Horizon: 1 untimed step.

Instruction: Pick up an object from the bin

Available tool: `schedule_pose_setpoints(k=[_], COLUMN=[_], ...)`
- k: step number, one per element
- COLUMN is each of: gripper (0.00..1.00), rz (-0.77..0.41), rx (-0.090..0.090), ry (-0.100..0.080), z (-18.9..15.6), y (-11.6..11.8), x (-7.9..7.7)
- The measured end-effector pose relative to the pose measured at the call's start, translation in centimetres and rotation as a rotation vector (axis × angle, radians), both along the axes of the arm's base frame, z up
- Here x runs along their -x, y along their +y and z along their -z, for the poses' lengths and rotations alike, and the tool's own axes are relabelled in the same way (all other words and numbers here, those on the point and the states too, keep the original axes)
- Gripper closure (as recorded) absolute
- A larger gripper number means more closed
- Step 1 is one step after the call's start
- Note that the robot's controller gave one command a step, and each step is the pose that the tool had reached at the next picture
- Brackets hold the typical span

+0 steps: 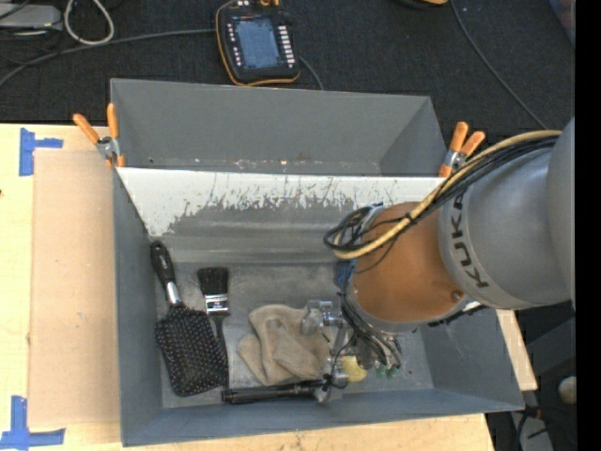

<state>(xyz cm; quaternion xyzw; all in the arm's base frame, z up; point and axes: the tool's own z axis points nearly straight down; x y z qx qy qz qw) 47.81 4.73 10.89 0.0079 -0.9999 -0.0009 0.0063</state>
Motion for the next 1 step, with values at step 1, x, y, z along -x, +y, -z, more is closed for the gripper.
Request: schedule_pose_setpoints(k=[1], gripper=[0.0], rz=[0.0], rx=[0.0], ry=[0.0], z=[0.0], y=[0.0], x=[0.0])
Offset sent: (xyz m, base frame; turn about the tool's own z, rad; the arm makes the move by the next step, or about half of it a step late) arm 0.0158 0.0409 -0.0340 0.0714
